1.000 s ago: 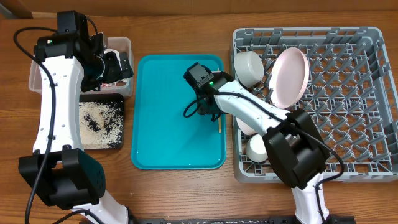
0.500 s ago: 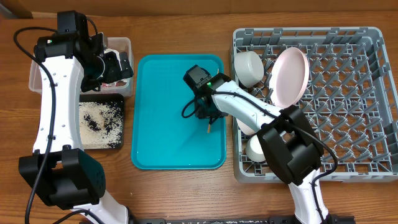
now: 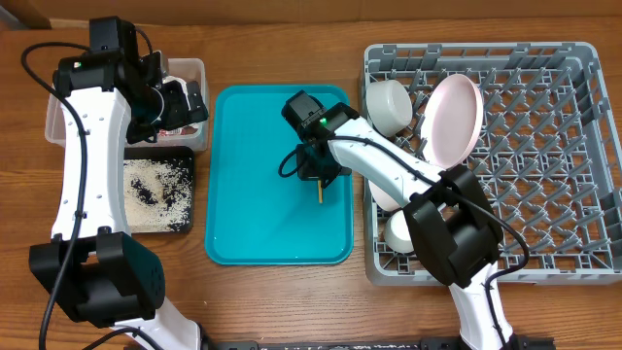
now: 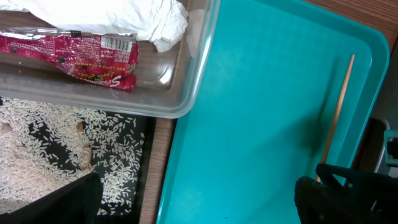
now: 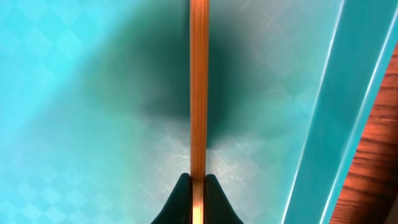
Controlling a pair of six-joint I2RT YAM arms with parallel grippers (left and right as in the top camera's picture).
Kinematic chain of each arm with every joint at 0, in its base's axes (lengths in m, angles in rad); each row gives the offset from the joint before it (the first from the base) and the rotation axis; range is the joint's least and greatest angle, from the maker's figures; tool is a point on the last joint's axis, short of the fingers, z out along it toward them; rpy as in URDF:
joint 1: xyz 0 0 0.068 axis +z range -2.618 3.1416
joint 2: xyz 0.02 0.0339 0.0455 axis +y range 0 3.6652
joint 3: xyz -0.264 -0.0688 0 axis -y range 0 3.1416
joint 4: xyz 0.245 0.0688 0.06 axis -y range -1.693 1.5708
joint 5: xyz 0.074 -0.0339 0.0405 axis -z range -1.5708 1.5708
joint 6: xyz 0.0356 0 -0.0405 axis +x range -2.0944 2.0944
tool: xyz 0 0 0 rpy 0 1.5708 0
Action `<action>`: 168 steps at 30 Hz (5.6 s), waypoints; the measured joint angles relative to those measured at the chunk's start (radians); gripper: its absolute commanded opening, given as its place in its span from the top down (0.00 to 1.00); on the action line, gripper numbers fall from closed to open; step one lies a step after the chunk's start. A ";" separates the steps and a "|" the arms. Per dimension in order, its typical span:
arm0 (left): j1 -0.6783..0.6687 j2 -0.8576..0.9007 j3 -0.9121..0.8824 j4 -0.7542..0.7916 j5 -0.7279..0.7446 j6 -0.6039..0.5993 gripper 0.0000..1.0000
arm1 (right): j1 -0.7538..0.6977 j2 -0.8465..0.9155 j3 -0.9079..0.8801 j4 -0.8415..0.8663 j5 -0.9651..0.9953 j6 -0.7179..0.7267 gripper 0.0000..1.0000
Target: Sort waste into correct bins and load items into the dishwasher
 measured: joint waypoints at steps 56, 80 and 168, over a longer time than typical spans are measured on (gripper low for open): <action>0.000 0.000 0.000 -0.001 0.000 0.000 0.00 | -0.216 -0.662 -0.204 -0.563 0.256 0.016 0.27; 0.000 0.000 0.000 0.000 0.000 0.000 0.00 | -0.269 -0.982 0.067 -0.458 0.280 0.003 0.00; -0.064 -0.986 -1.212 1.236 0.035 0.111 0.00 | -0.682 -2.195 -1.728 0.941 -0.092 -0.242 0.00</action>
